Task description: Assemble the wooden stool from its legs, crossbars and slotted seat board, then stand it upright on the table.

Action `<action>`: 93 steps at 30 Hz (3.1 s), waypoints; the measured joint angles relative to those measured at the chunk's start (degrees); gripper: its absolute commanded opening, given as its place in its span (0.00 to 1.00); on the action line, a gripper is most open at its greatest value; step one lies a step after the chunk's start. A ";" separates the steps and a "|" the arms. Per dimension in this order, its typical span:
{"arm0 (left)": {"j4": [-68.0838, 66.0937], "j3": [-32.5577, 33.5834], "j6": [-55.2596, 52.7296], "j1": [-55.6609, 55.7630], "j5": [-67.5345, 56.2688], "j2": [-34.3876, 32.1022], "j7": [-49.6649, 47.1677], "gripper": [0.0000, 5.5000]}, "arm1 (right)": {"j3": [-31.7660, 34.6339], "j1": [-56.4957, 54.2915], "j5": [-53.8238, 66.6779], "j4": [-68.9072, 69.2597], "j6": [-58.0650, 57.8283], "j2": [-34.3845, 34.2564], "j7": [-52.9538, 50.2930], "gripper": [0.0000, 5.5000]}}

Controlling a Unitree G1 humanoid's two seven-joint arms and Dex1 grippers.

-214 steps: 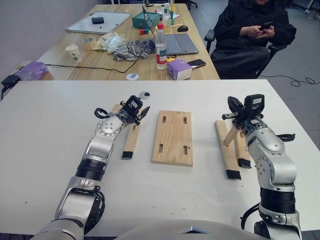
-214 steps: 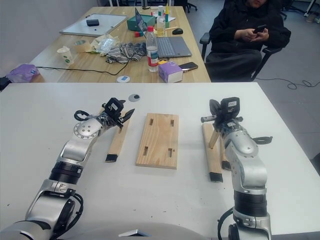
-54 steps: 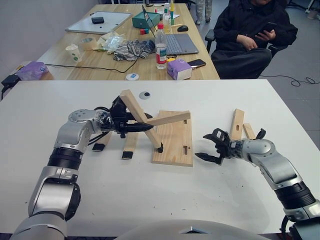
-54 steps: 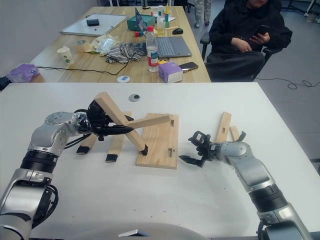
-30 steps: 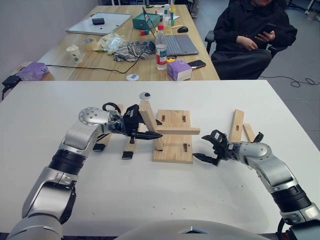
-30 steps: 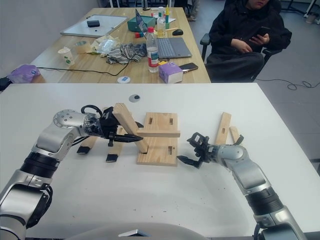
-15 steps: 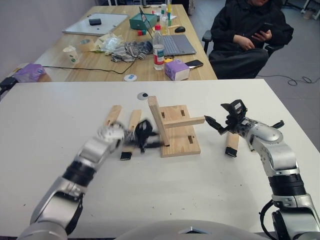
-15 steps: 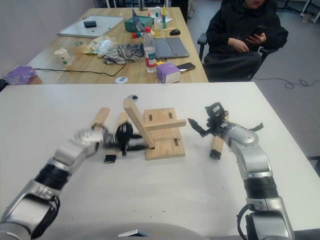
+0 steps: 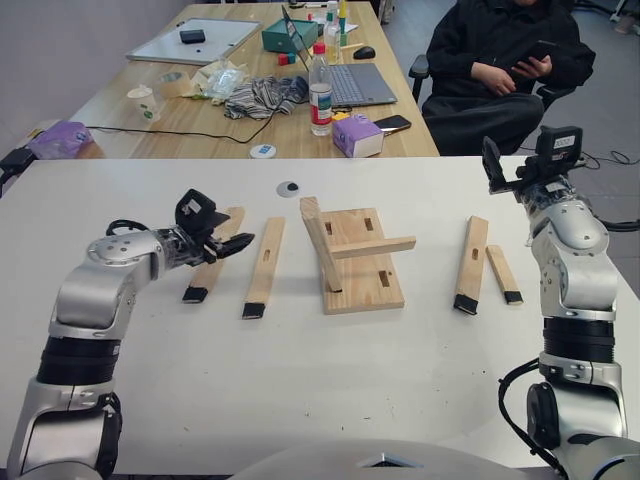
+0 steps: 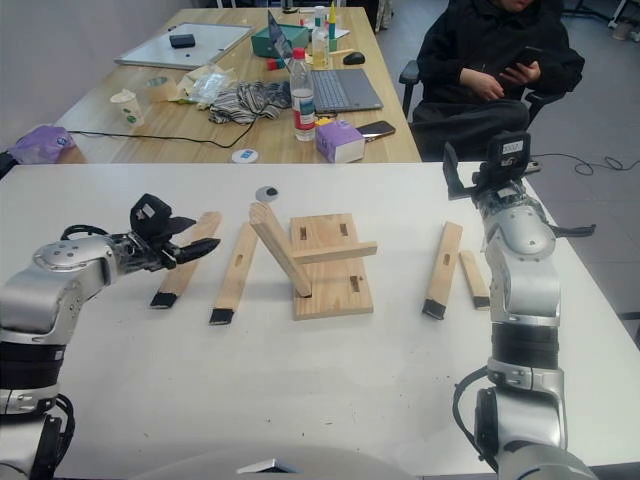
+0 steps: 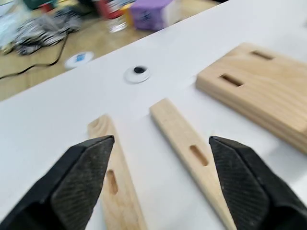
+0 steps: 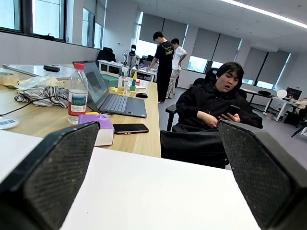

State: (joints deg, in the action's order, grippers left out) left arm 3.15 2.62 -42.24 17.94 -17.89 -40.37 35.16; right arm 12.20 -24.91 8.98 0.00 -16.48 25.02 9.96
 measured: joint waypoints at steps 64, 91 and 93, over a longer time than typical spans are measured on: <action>-18.75 5.71 1.79 0.63 -5.65 9.83 -21.69 0.53 | -1.55 2.87 0.37 0.00 -0.18 -2.33 0.51 0.82; -22.34 0.98 5.30 -1.39 4.17 8.71 -12.40 0.50 | -2.36 3.05 0.31 -0.03 -1.24 -2.26 1.04 0.82; -22.17 0.78 5.25 -1.29 4.96 8.64 -11.97 0.47 | -2.36 3.05 0.30 -0.03 -1.24 -2.26 1.04 0.82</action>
State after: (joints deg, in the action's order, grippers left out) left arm -19.02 3.40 -36.99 16.66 -12.93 -31.73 23.19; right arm 9.84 -21.86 9.28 -0.03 -17.73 22.76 11.00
